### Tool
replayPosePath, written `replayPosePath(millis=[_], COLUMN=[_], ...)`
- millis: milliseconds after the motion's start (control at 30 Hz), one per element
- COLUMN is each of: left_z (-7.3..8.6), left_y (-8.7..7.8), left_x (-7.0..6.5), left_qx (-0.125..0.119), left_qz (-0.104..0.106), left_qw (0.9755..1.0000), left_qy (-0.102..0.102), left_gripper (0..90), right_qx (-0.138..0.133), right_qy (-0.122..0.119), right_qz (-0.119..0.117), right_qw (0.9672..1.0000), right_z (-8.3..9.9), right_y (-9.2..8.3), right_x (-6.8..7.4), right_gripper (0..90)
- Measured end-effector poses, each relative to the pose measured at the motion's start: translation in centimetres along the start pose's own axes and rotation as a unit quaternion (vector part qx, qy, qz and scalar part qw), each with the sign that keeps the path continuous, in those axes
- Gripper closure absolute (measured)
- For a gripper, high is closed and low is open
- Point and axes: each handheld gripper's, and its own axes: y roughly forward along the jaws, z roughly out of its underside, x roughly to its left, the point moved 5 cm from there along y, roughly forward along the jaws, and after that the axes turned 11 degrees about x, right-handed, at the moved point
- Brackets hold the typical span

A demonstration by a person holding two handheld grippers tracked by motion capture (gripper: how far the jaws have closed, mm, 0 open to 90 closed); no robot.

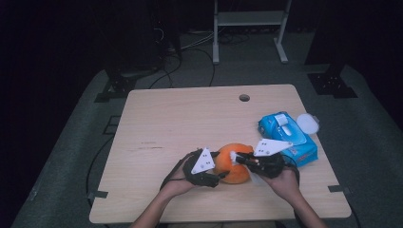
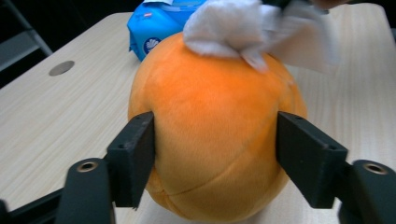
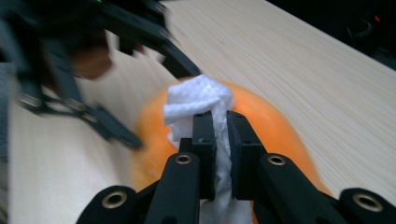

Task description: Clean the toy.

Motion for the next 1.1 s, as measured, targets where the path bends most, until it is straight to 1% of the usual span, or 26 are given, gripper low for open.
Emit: replayPosePath(millis=[33, 67, 100, 167, 200, 300, 333, 433, 467, 500, 567, 600, 633, 667, 700, 733, 767, 800, 867, 900, 933, 967, 1000, 1033, 1067, 1100], left_z=[0.0, -0.1, -0.1, 0.1, 0.2, 0.4, 0.4, 0.1, -0.2, -0.4, -1.0, -1.1, -1.2, -1.2, -1.0, -0.8, -0.6, -0.5, -0.4, -0.6, -0.7, -0.9, -1.0, -1.0, -1.0, -0.8], left_y=[0.0, 0.0, 0.1, 0.4, 0.6, 1.1, 1.2, 0.9, 0.7, 0.7, 0.8, 0.9, 0.9, 0.9, 0.9, 0.9, 0.9, 1.0, 0.9, 0.9, 0.8, 0.8, 0.8, 0.9, 1.0, 1.3], left_x=[0.1, 0.2, 0.4, 1.0, 1.3, 1.0, 0.8, 0.5, 0.4, 0.0, -1.0, -1.4, -1.6, -1.7, -1.6, -1.5, -1.4, -1.3, -1.2, -1.1, -0.9, -0.5, -0.2, 0.1, 0.1, -0.1], left_qx=[0.0, -0.005, -0.005, -0.009, -0.012, -0.009, -0.011, -0.01, -0.01, -0.008, -0.005, 0.002, 0.008, 0.01, 0.008, 0.008, 0.01, 0.007, 0.004, -0.006, -0.015, -0.026, -0.034, -0.035, -0.029, -0.02], left_qz=[0.003, 0.009, 0.011, 0.015, 0.024, 0.051, 0.059, 0.033, 0.014, 0.001, -0.022, -0.029, -0.036, -0.041, -0.038, -0.037, -0.035, -0.032, -0.021, -0.005, 0.007, 0.022, 0.03, 0.034, 0.041, 0.048], left_qw=[1.0, 0.9998, 0.9995, 0.9976, 0.9955, 0.9927, 0.9919, 0.9958, 0.9979, 0.9991, 0.9997, 0.9993, 0.9987, 0.9982, 0.9984, 0.9984, 0.9986, 0.9988, 0.9994, 0.9999, 0.9998, 0.9986, 0.9967, 0.995, 0.9944, 0.9945], left_qy=[-0.001, -0.016, -0.029, -0.067, -0.091, -0.109, -0.111, -0.085, -0.062, -0.041, 0.003, 0.023, 0.035, 0.042, 0.041, 0.041, 0.039, 0.036, 0.027, 0.009, -0.011, -0.041, -0.068, -0.087, -0.093, -0.091], left_gripper=[26.1, 18.5, 18.5, 11.0, 9.3, 9.0, 15.7, 28.3, 29.9, 31.2, 32.3, 32.4, 32.6, 32.8, 33.0, 33.0, 32.9, 32.9, 30.0, 21.5, 21.5, 14.7, 14.7, 10.2, 10.8, 10.8], right_qx=[0.006, 0.008, 0.008, 0.007, 0.007, 0.01, 0.01, 0.005, 0.001, -0.006, -0.009, -0.005, 0.001, 0.007, 0.008, 0.003, -0.003, -0.003, -0.002, -0.003, -0.003, -0.004, -0.003, -0.007, -0.008, -0.008], right_qy=[0.009, 0.015, 0.015, 0.015, 0.012, 0.007, 0.005, -0.001, -0.005, -0.01, -0.023, -0.03, -0.041, -0.046, -0.048, -0.039, -0.022, -0.022, -0.003, 0.013, 0.013, 0.016, 0.018, 0.013, 0.008, 0.008], right_qz=[0.001, -0.002, -0.002, -0.009, -0.01, -0.01, -0.01, -0.008, -0.01, -0.018, -0.036, -0.039, -0.034, -0.029, -0.03, -0.026, -0.011, -0.011, 0.0, 0.001, 0.001, 0.001, -0.001, -0.021, -0.031, -0.031], right_qw=[0.9999, 0.9999, 0.9999, 0.9998, 0.9999, 0.9999, 0.9999, 1.0, 0.9999, 0.9998, 0.9991, 0.9988, 0.9986, 0.9985, 0.9984, 0.9989, 0.9997, 0.9997, 1.0, 0.9999, 0.9999, 0.9999, 0.9998, 0.9997, 0.9995, 0.9995], right_z=[0.6, 1.1, 1.1, 1.5, 1.5, 1.6, 1.5, 0.8, 0.6, 0.0, -0.7, -1.0, -1.1, -1.1, -1.1, -1.0, -0.6, -0.6, 0.2, 1.0, 1.0, 1.2, 1.3, 1.0, 0.8, 0.8], right_y=[0.0, -0.1, -0.1, -0.2, -0.2, 0.0, 0.1, -0.1, -0.1, -0.2, 0.1, 0.3, 0.6, 0.6, 0.5, 0.2, -0.6, -0.6, -1.2, -1.5, -1.5, -1.5, -1.5, -1.2, -1.0, -1.0], right_x=[-0.6, -0.9, -0.9, -0.8, -0.7, -0.2, -0.1, 0.4, 0.7, 1.4, 2.6, 3.0, 3.3, 3.3, 3.1, 2.6, 1.3, 1.3, 0.0, -0.8, -0.8, -0.9, -0.8, -0.1, 0.4, 0.4], right_gripper=[82.0, 81.9, 81.9, 81.9, 81.9, 81.9, 81.9, 81.8, 81.9, 81.9, 81.9, 81.9, 82.0, 82.1, 82.1, 82.1, 82.0, 82.0, 82.0, 82.0, 82.0, 82.0, 82.0, 81.9, 81.8, 81.8])
